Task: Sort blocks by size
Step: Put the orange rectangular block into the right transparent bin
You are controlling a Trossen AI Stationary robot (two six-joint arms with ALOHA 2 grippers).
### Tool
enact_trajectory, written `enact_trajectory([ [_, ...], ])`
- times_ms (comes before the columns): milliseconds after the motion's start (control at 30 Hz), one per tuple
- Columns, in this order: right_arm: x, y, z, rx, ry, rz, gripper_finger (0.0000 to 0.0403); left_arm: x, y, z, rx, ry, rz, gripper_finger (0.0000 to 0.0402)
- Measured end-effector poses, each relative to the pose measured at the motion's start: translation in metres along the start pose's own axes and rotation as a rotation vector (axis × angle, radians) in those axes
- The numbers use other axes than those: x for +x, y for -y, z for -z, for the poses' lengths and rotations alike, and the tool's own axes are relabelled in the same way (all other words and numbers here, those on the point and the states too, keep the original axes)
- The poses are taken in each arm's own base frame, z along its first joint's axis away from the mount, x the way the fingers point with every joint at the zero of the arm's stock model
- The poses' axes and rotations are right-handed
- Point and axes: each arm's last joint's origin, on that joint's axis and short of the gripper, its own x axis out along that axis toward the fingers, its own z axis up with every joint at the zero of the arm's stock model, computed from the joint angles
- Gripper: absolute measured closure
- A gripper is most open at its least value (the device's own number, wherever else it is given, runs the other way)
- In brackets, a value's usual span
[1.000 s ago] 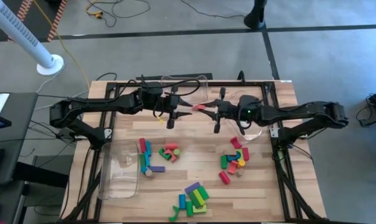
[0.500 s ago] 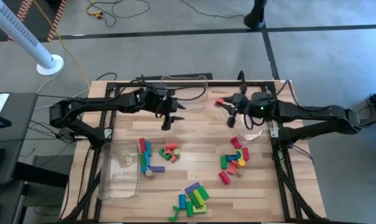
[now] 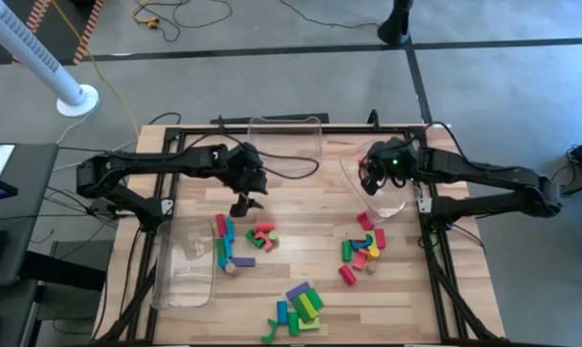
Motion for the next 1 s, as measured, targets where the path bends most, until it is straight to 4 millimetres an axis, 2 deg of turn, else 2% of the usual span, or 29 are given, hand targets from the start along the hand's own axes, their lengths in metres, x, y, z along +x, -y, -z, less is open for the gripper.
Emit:
enact_trajectory([
  [367,0.038,0.007,0.015,0.034,-0.305,0.009,0.0313,0.009,0.032,-0.005,0.046,-0.054,0.089,0.0191],
  [567,0.061,0.015,0.025,0.046,-0.466,0.065,0.0297,0.017,0.047,0.000,0.067,-0.084,0.122,0.0191],
  [733,0.073,0.021,0.030,0.054,-0.532,0.090,0.0299,0.024,0.053,0.009,0.050,-0.117,0.137,0.0191],
  [1000,0.082,0.027,0.033,0.073,-0.580,0.055,0.0293,0.028,0.054,0.016,0.036,-0.133,0.134,0.0191],
])
